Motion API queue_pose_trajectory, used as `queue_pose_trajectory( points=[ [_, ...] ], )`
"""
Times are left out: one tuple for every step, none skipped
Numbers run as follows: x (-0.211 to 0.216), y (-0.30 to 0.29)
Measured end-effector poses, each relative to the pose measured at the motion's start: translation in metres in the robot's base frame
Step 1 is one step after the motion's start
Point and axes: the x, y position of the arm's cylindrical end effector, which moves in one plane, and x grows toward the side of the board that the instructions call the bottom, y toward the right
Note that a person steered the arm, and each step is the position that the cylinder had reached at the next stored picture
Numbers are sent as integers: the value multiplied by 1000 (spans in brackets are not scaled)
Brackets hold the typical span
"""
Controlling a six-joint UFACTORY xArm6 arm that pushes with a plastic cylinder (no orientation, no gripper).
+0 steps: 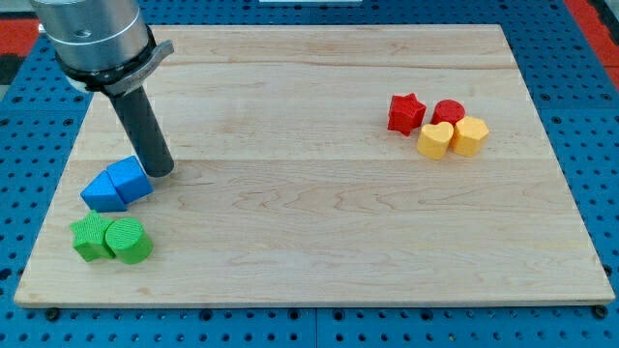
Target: Place the blue cube on top of the green circle
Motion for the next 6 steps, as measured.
queue_pose_trajectory(
  points=[
    [-29, -1],
    [-18, -48],
    [-2, -47],
    [-1, -30],
    [18, -29],
    [22, -29]
  ],
)
